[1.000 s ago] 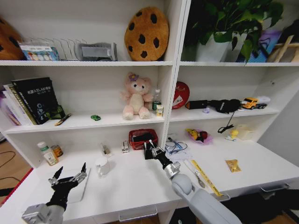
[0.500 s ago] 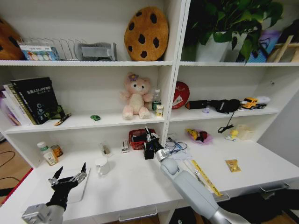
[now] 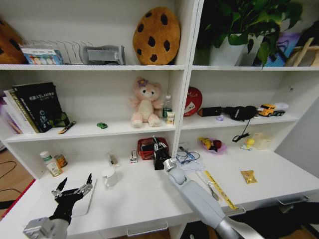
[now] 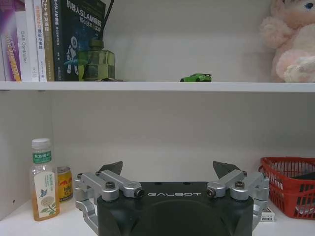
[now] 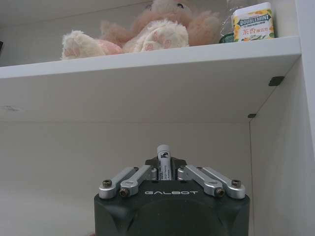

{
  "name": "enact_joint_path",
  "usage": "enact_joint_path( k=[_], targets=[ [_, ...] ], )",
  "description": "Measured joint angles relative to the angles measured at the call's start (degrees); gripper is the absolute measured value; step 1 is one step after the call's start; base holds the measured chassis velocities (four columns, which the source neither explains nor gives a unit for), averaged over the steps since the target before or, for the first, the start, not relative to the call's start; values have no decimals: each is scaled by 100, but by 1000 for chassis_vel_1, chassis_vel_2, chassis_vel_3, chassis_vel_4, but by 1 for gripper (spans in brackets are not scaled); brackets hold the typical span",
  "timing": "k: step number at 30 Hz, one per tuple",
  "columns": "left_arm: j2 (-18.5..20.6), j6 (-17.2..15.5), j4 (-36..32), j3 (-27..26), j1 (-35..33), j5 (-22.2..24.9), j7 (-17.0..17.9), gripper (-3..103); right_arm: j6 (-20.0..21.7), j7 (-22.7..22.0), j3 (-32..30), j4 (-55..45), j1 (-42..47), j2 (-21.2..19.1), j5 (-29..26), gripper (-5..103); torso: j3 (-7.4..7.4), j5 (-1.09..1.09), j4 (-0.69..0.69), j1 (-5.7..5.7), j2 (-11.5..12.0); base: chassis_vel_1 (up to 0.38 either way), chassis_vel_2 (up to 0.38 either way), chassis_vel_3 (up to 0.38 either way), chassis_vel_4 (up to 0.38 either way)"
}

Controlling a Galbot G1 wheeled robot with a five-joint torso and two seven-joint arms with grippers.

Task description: Organize the objects on the table.

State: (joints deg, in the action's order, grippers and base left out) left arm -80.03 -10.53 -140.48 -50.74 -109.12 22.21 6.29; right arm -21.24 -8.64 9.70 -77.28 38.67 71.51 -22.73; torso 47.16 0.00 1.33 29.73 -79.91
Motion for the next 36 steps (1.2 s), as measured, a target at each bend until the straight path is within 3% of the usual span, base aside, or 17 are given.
enact_joint_path(
  k=[3, 7, 11, 14, 19, 20, 22, 23, 24, 26, 28, 29, 30, 36],
  targets=[
    [0, 0, 0, 0, 0, 0, 0, 100, -27, 4, -33, 48, 26, 2, 25, 11, 0, 0, 0, 0, -1, 0, 0, 0, 0],
    [0, 0, 0, 0, 0, 0, 0, 100, -27, 35, -55, 49, 62, -8, 26, 14, 0, 0, 0, 0, -1, 0, 0, 0, 0],
    [0, 0, 0, 0, 0, 0, 0, 100, -3, 98, -93, 73, 131, 17, 20, 30, 0, 0, 0, 0, -1, 0, 0, 0, 0],
    [0, 0, 0, 0, 0, 0, 0, 100, 17, 98, -92, 49, 164, 18, -15, 35, 0, 0, 0, 0, -1, 0, 0, 0, 0],
    [0, 0, 0, 0, 0, 0, 0, 100, 61, 103, -59, -187, 221, -97, -55, 58, 0, 0, -1, 0, -1, 0, 0, 0, 0],
    [0, 0, 0, 0, 0, 0, 0, 100, 61, 103, -59, -187, 221, -97, -55, 58, 0, 0, -1, 0, -1, 0, 0, 0, 0],
    [0, 0, 0, 0, 0, 0, -1, 100, 193, 36, -58, -503, 349, -305, -139, 69, 0, 1, -2, 0, -1, 0, 0, 0, 0],
    [0, 0, 0, 0, 0, 0, -1, 100, 193, 36, -58, -503, 349, -305, -139, 69, 0, 1, -2, 0, -1, 0, 0, 0, 0],
    [0, 0, 0, 0, 0, 0, 0, 100, 340, -66, -77, -858, 533, -549, -201, 79, 0, 0, -1, 0, -1, 0, 0, 0, 0],
    [0, 0, 0, 0, 0, 0, -1, 100, 388, -174, -104, -1056, 660, -693, -175, 79, 0, 1, 1, 0, -1, 0, 0, 0, 0],
    [0, 0, 0, 0, 0, 0, -1, 100, 453, -499, -265, -1571, 1096, -1106, 73, 90, 0, 2, 0, 0, -1, 0, 0, 0, 0],
    [0, 0, 0, 0, 0, 0, -1, 100, 453, -499, -265, -1571, 1096, -1106, 73, 90, 0, 2, 0, 0, -1, 0, 0, 0, 0],
    [0, 0, 0, 0, 0, 0, -2, 100, 552, -558, -407, -1883, 1367, -1332, 148, 98, 0, 1, 2, 0, -1, 0, 0, 0, 0],
    [0, 0, 0, 0, 0, 0, -1, 100, 753, -766, -1162, -2878, 2554, -1850, 182, 100, -1, 1, -1, 0, -1, 0, 0, 0, 0]
  ],
)
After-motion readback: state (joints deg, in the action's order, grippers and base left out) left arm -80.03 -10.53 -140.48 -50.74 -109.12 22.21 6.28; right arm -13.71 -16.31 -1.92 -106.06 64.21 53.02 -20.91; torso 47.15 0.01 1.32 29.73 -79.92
